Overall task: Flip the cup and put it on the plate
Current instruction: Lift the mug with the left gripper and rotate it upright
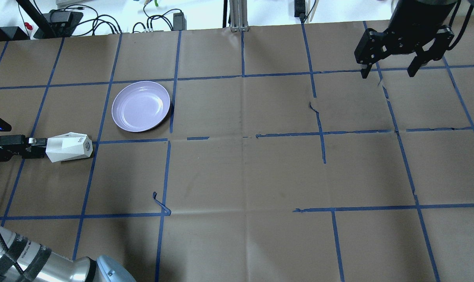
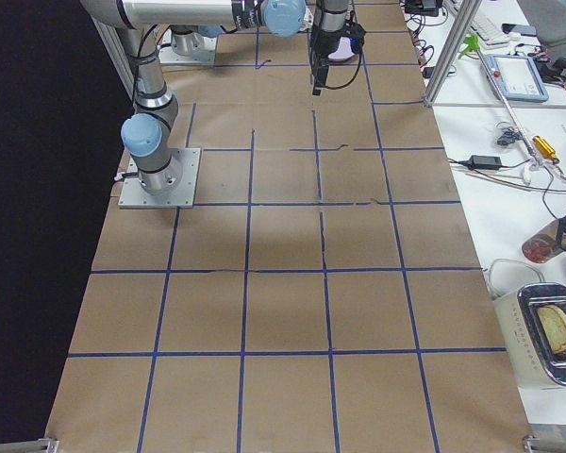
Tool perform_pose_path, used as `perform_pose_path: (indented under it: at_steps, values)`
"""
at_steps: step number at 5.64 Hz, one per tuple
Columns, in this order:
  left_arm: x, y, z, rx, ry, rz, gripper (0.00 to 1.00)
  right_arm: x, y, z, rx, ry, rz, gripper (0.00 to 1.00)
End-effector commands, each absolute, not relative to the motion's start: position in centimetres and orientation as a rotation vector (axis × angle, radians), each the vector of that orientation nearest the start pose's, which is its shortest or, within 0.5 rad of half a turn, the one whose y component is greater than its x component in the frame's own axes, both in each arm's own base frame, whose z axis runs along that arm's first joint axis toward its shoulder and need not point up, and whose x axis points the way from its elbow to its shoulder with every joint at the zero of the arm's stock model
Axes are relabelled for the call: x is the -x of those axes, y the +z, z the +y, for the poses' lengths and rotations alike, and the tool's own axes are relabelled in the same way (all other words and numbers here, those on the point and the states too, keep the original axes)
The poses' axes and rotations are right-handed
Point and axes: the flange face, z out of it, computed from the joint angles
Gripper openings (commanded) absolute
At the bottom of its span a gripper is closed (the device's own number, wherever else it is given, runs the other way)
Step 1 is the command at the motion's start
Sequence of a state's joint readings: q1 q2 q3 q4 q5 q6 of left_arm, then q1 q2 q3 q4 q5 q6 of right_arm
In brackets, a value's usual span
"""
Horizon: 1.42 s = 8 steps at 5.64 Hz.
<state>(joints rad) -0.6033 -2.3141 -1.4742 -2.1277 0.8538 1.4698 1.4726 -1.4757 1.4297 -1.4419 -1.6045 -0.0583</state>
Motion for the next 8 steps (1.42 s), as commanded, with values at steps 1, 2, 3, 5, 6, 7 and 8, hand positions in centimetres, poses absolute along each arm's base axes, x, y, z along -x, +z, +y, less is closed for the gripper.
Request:
perform_pose_path:
  at_steps: [1,2,3,5,6,7,8]
  values:
    - [-35.3,11.9,-48.5,0.042,0.227,-1.852,0.39,-7.8,49.6,-53.3,-0.061,0.135,3.165,1.00]
    - [-35.3,11.9,-48.5,0.043,0.226,-1.852,0.12,-7.8,49.6,-53.3,-0.061,0.135,3.165,1.00]
    - [-35.3,11.9,-48.6,0.037,0.236,-1.850,0.02,-7.8,49.6,-53.3,-0.061,0.135,3.165,1.00]
    - [-35.3,12.4,-49.0,0.021,0.268,-1.851,0.01,-7.8,49.6,-53.3,-0.061,0.135,3.165,1.00]
    - [-34.8,14.7,-49.1,-0.004,0.273,-1.838,0.01,-7.8,49.6,-53.3,-0.061,0.135,3.165,1.00]
    - [-33.8,21.1,-49.5,-0.035,0.270,-1.848,0.01,-7.8,49.6,-53.3,-0.061,0.135,3.165,1.00]
    - [-32.9,27.3,-48.8,-0.098,0.232,-1.862,0.01,-7.8,49.6,-53.3,-0.061,0.135,3.165,1.00]
